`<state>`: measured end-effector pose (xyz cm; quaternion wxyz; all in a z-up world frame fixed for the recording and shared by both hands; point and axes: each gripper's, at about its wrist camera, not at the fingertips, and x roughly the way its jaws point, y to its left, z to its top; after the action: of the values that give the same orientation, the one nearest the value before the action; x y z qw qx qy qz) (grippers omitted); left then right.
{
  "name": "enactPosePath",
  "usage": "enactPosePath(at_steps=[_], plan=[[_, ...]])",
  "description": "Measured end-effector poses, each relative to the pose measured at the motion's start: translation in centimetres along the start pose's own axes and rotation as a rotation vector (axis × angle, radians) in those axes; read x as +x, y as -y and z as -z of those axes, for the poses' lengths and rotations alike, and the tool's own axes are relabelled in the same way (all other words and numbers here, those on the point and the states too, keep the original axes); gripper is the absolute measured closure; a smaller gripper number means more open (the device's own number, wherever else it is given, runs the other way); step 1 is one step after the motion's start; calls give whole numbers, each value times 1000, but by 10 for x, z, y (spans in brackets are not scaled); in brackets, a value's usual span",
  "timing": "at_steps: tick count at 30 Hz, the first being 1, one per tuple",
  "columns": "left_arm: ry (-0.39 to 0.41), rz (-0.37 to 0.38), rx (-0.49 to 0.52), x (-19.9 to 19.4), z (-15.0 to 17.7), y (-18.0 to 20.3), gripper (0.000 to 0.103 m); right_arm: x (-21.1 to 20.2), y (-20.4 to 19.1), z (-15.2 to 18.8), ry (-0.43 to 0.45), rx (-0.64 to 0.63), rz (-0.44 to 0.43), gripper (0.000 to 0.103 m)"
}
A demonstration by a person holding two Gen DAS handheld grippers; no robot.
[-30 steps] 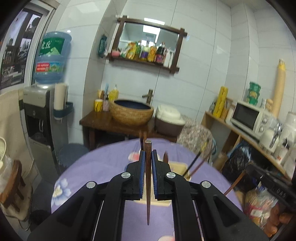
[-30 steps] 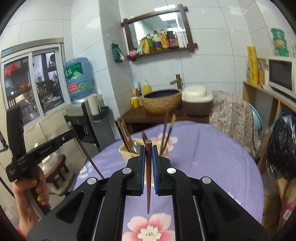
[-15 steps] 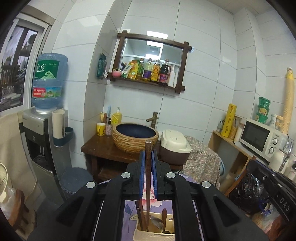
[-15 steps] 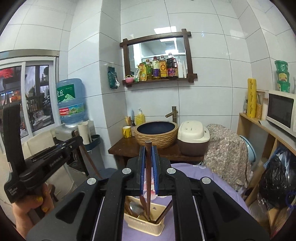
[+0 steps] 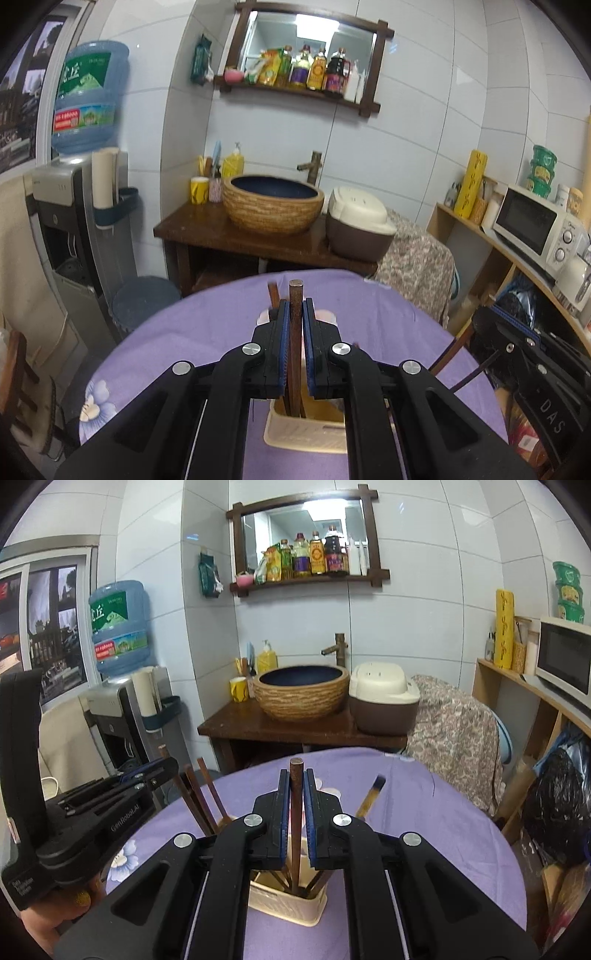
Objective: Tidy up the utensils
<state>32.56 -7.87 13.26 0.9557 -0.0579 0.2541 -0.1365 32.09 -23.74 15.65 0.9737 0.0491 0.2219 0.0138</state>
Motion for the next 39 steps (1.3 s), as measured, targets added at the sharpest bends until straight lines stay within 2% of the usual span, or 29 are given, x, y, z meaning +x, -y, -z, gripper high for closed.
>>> enactPosePath(at_steps=[3,6,8,9,11,12,13,15,17,19,21,22,25,28,31,35,39], plan=[[-24,0,7,6,11,-1,95,0,-2,6,17,-27,20,94],[-16,-18,24,7,13,-1,95,0,-2,6,25,-25,16,94],[-20,-1,20,5,12,-1,95,-1,-3,6,40,-41,24,93],[-16,5,17,3,12,0,95,-4,-4,7,54,-51,25,87],[-1,7,29,-3,12,2,94,-11,-4,7,79,-58,7,67],[16,5,45,-10,14,3,89,-20,-4,9,106,-59,4,51],[30,4,55,-15,15,4,83,-27,-4,10,135,-62,14,41],[73,-1,66,-33,20,2,44,-41,-4,13,177,-72,21,35],[130,-15,61,-51,28,-3,31,-57,-4,18,210,-83,10,28],[170,-15,67,-72,38,-10,24,-72,-6,25,242,-91,21,17],[202,-20,60,-87,48,-16,7,-91,-8,37,281,-107,27,11],[227,-19,55,-95,55,-19,5,-99,-10,45,293,-120,22,6],[268,-23,63,-117,81,-26,5,-123,-15,77,310,-152,6,6],[273,-41,79,-133,111,-30,5,-144,-20,122,302,-165,-10,6],[276,-49,84,-150,142,-31,5,-160,-28,167,292,-197,10,6],[244,-62,45,-169,184,-34,5,-175,-35,222,253,-209,23,6],[257,-87,1,-191,219,-38,5,-195,-39,265,229,-200,54,6]])
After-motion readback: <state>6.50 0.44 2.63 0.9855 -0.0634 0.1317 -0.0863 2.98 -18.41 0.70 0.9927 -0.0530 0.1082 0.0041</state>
